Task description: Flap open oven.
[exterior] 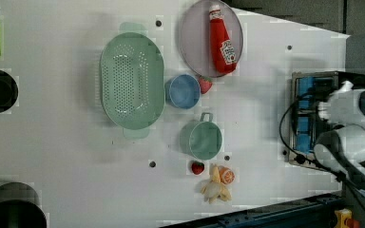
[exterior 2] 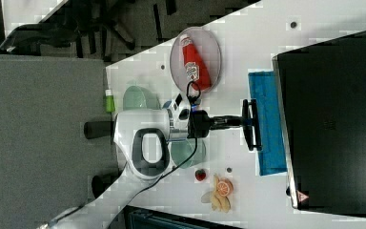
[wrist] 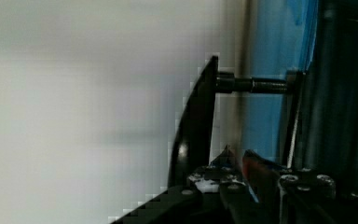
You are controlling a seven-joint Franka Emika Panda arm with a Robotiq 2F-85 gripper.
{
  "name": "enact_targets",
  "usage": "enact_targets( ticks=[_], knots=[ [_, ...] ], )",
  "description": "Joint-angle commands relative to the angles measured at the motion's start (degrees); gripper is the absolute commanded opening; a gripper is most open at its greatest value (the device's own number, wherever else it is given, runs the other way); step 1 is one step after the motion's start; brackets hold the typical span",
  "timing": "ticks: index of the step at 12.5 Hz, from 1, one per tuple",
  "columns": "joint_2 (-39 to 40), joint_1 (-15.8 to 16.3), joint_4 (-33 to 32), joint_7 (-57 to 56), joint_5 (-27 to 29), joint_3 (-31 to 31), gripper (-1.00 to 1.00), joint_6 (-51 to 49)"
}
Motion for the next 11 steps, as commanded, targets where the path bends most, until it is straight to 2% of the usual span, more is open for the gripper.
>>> enact_targets(
  ticks=[1, 4, 7, 11],
  knots=[
    [5.3, 4.8, -0.6, 17.4, -7.4, 1.6, -0.65, -0.6],
    [10.0, 7.5, 0.4, 26.6, -12.4, 2.0, -0.65, -1.2],
    [13.5, 9.5, 1.6, 33.7, -12.5, 2.0, -0.65, -1.4],
    [14.8, 9.9, 1.8, 33.9, -12.5, 1.9, -0.65, -1.0]
  ],
)
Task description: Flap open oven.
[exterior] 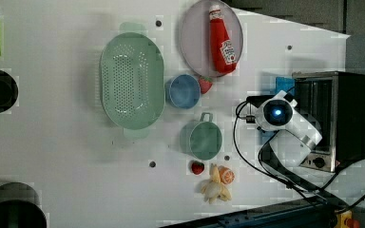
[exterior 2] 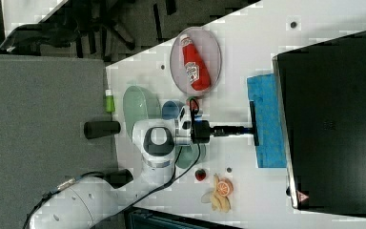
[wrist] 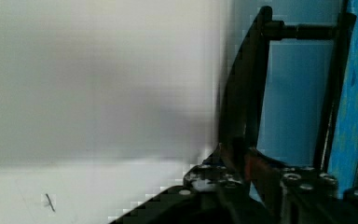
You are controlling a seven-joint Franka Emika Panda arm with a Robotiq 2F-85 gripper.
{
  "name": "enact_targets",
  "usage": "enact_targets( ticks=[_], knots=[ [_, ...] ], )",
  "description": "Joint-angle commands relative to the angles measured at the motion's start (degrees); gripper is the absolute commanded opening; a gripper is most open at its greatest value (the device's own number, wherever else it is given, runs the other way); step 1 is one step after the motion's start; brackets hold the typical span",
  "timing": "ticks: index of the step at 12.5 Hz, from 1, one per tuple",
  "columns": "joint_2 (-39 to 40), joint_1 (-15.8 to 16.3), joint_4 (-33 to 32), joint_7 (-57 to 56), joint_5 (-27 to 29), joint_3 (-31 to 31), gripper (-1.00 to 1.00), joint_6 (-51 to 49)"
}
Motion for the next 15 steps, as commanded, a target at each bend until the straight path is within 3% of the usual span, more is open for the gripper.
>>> enact_targets(
  ticks=[1, 4, 9, 15],
  knots=[
    [-0.8, -0.3, 1.3, 5.0, 0.3, -0.6, -0.65, 1.0],
    [-6.2, -0.3, 2.0, 5.1, 5.6, -0.6, -0.65, 2.3],
    [-21.2, -0.6, 2.1, 4.8, 31.0, -0.7, -0.65, -2.1],
    [-36.0, -0.6, 6.3, 4.8, 48.4, -0.9, -0.65, -18.2]
  ],
)
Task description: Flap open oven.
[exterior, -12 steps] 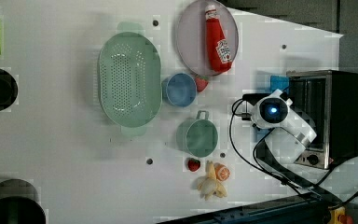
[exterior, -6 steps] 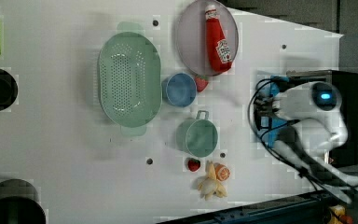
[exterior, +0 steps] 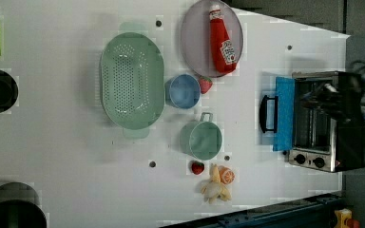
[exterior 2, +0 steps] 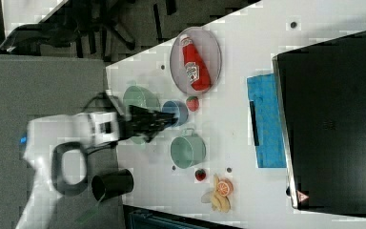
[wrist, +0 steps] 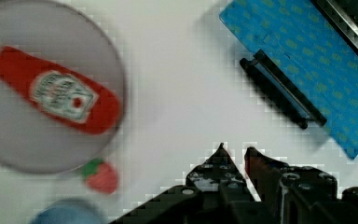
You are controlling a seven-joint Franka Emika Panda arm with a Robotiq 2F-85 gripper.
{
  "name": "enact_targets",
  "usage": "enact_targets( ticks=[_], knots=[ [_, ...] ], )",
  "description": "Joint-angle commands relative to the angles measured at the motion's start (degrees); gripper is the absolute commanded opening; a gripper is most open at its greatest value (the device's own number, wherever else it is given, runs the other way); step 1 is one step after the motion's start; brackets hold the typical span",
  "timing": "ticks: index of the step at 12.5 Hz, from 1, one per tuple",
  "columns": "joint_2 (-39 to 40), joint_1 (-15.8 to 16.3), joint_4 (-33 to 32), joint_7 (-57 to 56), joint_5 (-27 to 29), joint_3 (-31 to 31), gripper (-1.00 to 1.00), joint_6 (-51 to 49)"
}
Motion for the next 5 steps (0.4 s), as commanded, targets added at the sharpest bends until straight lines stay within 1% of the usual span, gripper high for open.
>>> enact_targets(
  ticks=[1, 3, 5],
  knots=[
    [-3.3, -0.3, 3.0, 2.7, 4.4, -0.2, -0.65, -7.3],
    [-5.8, -0.3, 6.6, 2.9, 4.6, -0.3, -0.65, -13.7],
    [-6.3, -0.3, 11.6, 2.9, 4.6, -0.7, -0.65, -19.3]
  ],
)
